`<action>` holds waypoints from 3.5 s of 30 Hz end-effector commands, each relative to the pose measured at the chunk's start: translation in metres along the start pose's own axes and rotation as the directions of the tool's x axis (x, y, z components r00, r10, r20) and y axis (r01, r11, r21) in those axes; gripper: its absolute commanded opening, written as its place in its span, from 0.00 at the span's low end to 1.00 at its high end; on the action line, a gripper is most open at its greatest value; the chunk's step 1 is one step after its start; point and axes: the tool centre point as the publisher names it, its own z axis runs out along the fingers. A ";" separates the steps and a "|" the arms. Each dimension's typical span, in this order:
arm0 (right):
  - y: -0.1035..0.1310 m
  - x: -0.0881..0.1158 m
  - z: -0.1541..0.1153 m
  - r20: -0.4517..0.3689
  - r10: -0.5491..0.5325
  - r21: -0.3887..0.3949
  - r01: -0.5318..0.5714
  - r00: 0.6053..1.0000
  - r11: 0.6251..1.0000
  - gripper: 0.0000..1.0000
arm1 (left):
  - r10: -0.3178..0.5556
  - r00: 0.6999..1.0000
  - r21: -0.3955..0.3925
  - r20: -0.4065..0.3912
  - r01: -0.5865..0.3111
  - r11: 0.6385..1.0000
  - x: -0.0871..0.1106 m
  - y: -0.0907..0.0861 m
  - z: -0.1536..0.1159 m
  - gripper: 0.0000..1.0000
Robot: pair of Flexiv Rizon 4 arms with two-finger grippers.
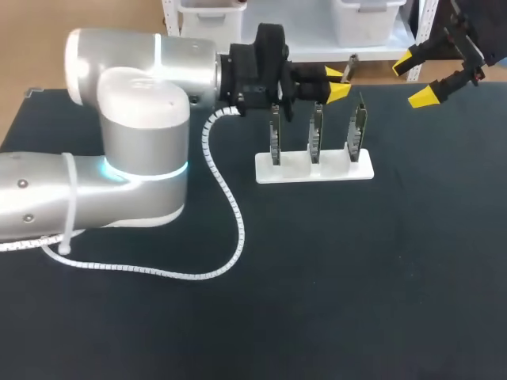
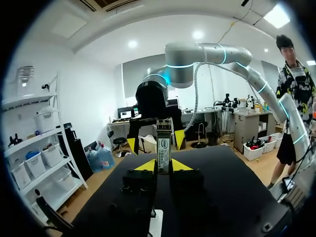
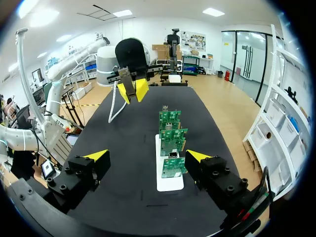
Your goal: Pick up the optical module with the left hand, and insert it into the network port with the right hand.
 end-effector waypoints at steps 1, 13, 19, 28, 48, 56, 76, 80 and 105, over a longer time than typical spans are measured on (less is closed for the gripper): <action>0.001 0.000 0.000 0.000 -0.001 0.002 0.001 1.000 1.000 1.00 | 0.014 0.998 0.018 0.069 -0.015 1.000 0.004 0.012 0.019 0.00; 0.001 0.000 0.000 0.000 -0.001 0.002 0.001 1.000 1.000 1.00 | 0.032 0.993 0.048 0.115 -0.038 0.998 0.010 0.034 0.039 0.00; 0.001 0.000 0.000 0.000 -0.001 0.002 0.001 1.000 1.000 1.00 | -0.006 0.996 0.075 0.093 -0.001 0.997 0.012 0.034 0.044 0.00; 0.001 0.000 0.000 0.000 -0.001 0.002 0.001 1.000 1.000 1.00 | -0.054 0.992 0.080 0.113 0.045 0.996 0.024 0.035 0.046 0.00; 0.001 0.000 0.000 0.000 -0.001 0.002 0.001 1.000 1.000 1.00 | -0.062 0.990 0.138 0.128 0.044 0.989 0.033 0.039 0.064 0.00; 0.001 0.000 0.000 0.000 -0.001 0.002 0.001 1.000 1.000 1.00 | -0.045 0.992 0.172 0.120 0.024 0.985 0.033 0.041 0.064 0.00; 0.001 0.000 0.000 0.000 -0.001 0.002 0.001 1.000 1.000 1.00 | -0.084 0.985 0.148 0.154 0.061 0.987 0.039 0.038 0.065 0.00; 0.001 0.000 0.000 0.000 -0.001 0.002 0.001 1.000 1.000 1.00 | -0.075 0.986 0.157 0.149 0.052 0.986 0.035 0.039 0.067 0.00; -0.004 -0.023 -0.004 -0.033 -0.041 0.001 0.041 0.999 0.999 1.00 | -0.067 0.989 0.177 0.132 0.043 0.983 0.033 0.040 0.068 0.00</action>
